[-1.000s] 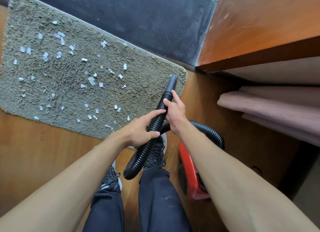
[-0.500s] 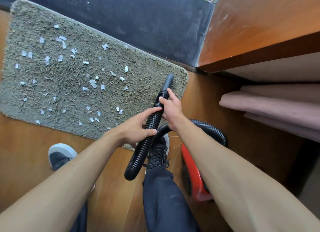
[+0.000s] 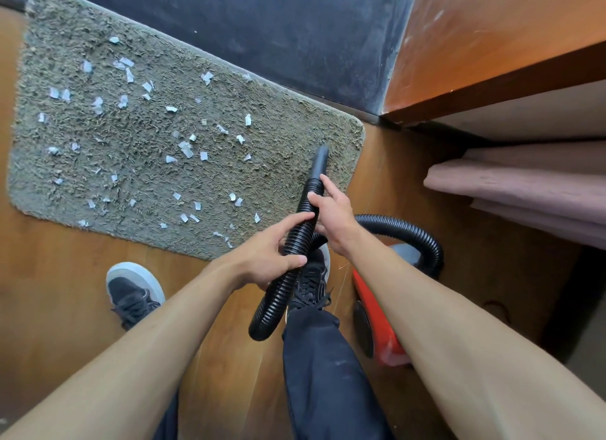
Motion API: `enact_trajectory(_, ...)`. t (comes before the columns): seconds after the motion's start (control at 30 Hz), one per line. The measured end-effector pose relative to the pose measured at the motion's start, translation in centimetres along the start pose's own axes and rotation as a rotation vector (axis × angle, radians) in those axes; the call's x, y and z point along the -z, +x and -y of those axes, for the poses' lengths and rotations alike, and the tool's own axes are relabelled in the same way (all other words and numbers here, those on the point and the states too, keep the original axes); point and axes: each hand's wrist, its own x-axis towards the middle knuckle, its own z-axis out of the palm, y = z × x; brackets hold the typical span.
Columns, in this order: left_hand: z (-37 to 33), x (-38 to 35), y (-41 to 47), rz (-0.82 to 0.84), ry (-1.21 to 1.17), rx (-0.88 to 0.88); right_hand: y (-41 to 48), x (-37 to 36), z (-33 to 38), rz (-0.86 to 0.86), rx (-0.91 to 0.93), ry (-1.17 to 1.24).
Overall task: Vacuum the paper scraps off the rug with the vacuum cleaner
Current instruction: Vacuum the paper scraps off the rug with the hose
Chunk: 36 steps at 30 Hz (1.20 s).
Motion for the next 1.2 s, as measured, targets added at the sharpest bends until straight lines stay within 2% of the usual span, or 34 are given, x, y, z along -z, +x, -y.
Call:
enact_trajectory(0.27,5.5,-0.2,-4.5,-0.009,-0.14,0.078,-3.3,-2.8,-4.8,0.066,-0.091,-0.046)
enact_trajectory(0.5,10.0,0.7,-8.0,-0.017,-0.297,0.089,-5.1,-5.9,-8.3,0.101,-0.078,-0.108)
enact_trajectory(1.2,16.6,0.9,-11.4,0.008,-0.383,0.101,-7.6,-9.6,-13.2,0.116,-0.135,-0.232)
